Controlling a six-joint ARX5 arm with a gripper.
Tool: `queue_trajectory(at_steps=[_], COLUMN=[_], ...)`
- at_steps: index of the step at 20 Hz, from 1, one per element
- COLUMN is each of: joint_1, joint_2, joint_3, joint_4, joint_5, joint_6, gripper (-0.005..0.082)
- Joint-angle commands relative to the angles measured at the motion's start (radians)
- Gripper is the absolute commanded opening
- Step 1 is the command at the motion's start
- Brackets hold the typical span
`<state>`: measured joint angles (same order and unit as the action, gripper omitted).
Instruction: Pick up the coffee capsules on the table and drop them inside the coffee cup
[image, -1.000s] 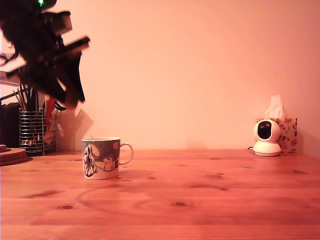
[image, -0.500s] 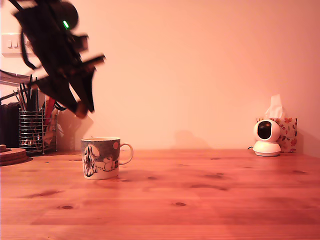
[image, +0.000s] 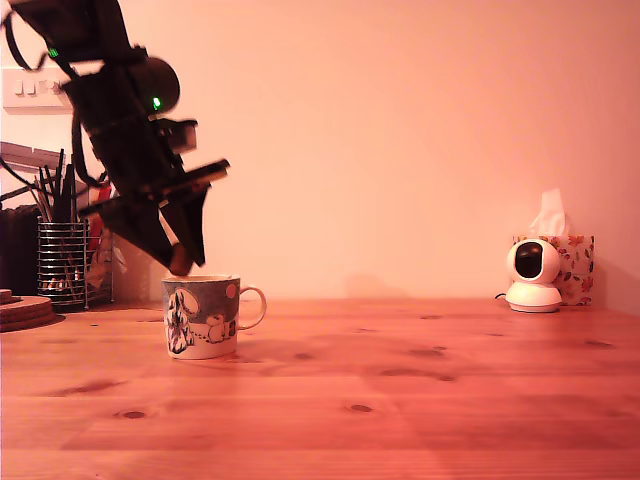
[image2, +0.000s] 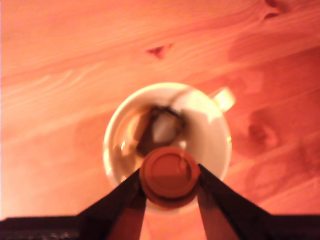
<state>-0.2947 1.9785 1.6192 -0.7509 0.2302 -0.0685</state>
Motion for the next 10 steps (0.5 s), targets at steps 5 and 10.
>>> queue_trajectory(at_steps=[5, 10], joint_1=[-0.019, -0.019], joint_2=[0.025, 0.025], joint_3=[0.006, 0.006], joint_4=[0.026, 0.042], joint_5=[0.005, 0.008], joint_6=[0.009, 0.024], gripper=[0.015, 0.0241])
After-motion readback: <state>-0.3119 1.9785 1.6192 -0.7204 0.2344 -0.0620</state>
